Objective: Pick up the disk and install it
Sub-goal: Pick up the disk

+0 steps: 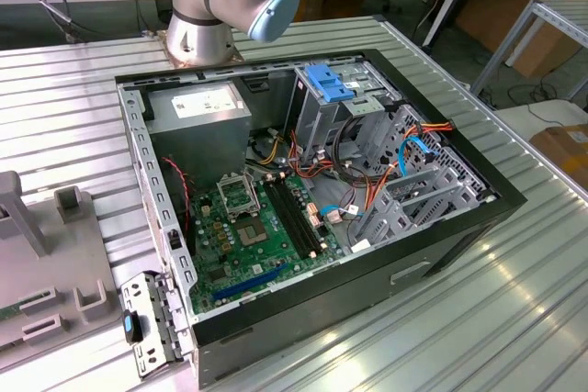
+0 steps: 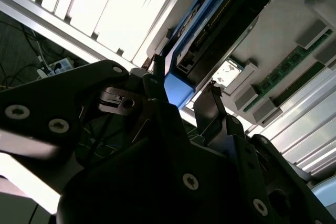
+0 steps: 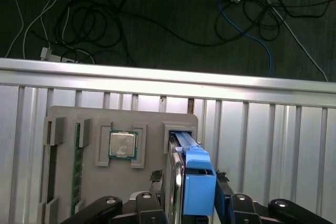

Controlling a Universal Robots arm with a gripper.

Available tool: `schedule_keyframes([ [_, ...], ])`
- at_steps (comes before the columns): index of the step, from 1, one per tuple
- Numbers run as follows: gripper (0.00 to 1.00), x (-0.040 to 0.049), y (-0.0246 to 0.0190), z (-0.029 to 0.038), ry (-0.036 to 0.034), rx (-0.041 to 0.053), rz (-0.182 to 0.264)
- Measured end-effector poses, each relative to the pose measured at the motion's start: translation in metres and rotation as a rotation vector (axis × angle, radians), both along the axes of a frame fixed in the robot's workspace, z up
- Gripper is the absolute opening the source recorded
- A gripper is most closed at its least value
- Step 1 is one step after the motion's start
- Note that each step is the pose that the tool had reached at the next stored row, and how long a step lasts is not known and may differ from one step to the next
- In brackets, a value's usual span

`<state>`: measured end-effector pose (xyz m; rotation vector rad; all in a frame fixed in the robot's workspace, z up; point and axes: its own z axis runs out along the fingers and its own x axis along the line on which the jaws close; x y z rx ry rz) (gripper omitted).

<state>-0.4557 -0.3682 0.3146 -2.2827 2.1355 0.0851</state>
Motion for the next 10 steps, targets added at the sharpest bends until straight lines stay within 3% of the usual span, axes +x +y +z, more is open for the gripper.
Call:
schedule_keyframes([
  [10, 0.50, -0.0008, 0.0000, 0.0000, 0.0001, -0.0001, 0.000],
])
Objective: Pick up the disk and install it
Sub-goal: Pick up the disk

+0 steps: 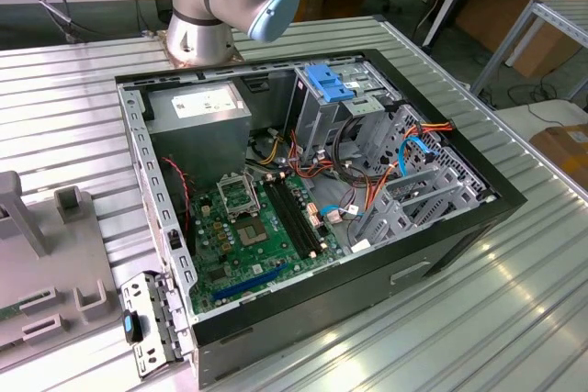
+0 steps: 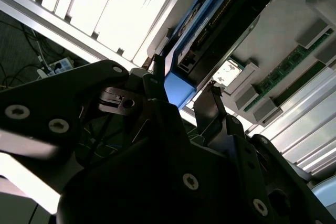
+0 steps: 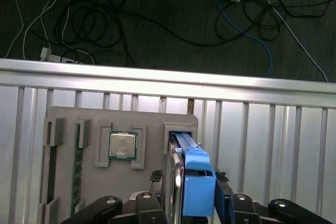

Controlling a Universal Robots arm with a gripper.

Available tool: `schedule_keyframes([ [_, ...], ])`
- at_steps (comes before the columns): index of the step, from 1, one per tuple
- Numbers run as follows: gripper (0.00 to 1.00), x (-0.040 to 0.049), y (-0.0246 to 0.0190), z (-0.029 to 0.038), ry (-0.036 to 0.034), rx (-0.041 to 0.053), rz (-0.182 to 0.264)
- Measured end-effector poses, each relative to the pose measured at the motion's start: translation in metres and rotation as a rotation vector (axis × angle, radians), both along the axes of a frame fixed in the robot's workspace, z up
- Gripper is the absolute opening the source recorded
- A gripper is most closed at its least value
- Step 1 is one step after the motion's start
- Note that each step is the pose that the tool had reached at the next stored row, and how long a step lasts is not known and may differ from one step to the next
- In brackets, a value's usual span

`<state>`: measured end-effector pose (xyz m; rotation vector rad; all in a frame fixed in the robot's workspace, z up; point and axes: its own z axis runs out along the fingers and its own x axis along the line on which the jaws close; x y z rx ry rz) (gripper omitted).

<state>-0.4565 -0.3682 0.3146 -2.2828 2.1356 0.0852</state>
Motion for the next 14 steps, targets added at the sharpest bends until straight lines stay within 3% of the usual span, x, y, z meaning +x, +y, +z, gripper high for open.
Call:
schedule_keyframes([
  [14, 0.50, -0.0004, 0.0000, -0.0020, -0.0001, 0.0001, 0.000],
])
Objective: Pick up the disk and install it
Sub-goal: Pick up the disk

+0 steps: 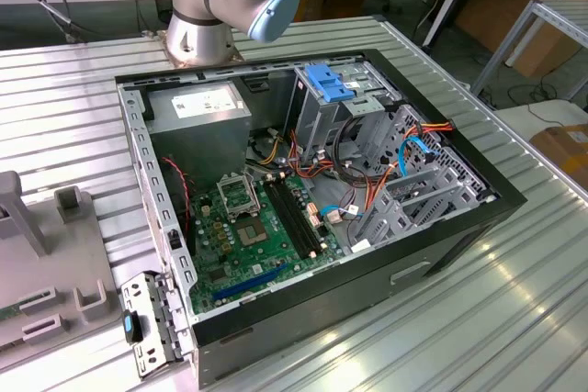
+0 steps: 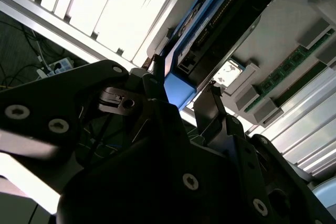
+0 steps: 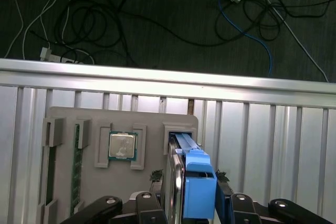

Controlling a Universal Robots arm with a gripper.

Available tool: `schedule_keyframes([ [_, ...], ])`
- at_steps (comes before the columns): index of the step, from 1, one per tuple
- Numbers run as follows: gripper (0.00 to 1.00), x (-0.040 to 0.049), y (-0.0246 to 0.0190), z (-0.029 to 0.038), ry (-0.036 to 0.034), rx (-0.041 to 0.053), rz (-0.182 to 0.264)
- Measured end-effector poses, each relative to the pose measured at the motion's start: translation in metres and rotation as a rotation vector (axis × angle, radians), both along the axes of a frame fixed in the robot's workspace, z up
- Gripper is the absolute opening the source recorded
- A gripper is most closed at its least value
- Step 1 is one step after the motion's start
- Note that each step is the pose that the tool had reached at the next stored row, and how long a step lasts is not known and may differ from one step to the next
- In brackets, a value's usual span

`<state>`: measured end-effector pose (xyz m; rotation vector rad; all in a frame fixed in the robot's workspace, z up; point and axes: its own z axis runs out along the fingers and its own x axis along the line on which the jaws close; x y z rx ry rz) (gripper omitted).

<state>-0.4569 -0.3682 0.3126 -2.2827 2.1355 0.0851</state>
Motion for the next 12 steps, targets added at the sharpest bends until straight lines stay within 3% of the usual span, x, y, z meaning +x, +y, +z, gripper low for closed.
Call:
schedule_keyframes([
  [12, 0.50, 0.0000, 0.0000, -0.0015, 0.0001, -0.0001, 0.000],
])
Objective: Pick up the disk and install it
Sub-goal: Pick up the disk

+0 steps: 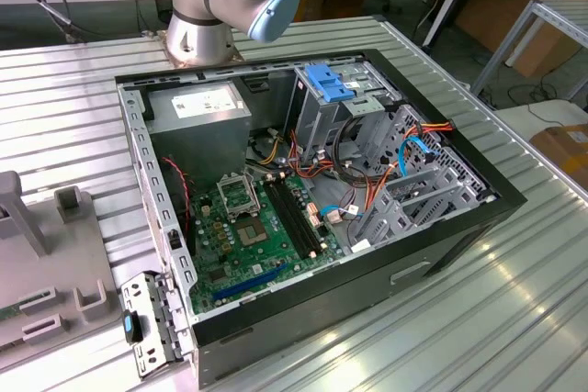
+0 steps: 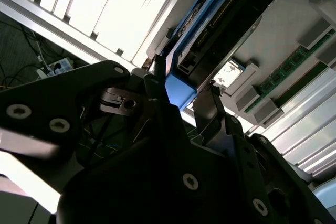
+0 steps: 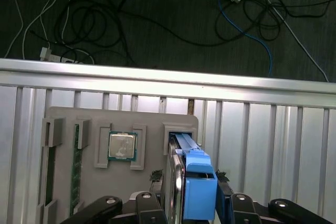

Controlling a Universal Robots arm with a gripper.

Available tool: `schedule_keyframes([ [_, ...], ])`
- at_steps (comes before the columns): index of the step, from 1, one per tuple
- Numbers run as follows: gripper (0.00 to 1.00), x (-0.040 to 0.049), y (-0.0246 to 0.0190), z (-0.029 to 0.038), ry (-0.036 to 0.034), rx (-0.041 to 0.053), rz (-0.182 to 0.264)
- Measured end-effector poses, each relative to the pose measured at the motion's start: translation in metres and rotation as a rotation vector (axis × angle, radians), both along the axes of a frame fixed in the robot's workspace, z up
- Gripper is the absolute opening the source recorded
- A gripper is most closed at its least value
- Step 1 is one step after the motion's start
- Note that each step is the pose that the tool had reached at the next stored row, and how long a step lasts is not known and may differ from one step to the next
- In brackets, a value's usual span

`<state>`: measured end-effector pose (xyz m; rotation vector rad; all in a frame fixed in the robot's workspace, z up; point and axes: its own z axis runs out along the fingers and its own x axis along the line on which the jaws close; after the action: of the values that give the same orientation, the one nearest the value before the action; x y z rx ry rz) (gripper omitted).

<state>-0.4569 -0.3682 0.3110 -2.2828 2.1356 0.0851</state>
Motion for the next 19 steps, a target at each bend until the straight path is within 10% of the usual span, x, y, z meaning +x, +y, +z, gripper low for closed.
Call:
schedule_keyframes([
  [3, 0.37, 0.0000, 0.0000, 0.0000, 0.0000, 0.0000, 0.000],
  [19, 0.37, 0.0000, 0.0000, -0.0003, -0.0001, 0.0001, -0.059],
])
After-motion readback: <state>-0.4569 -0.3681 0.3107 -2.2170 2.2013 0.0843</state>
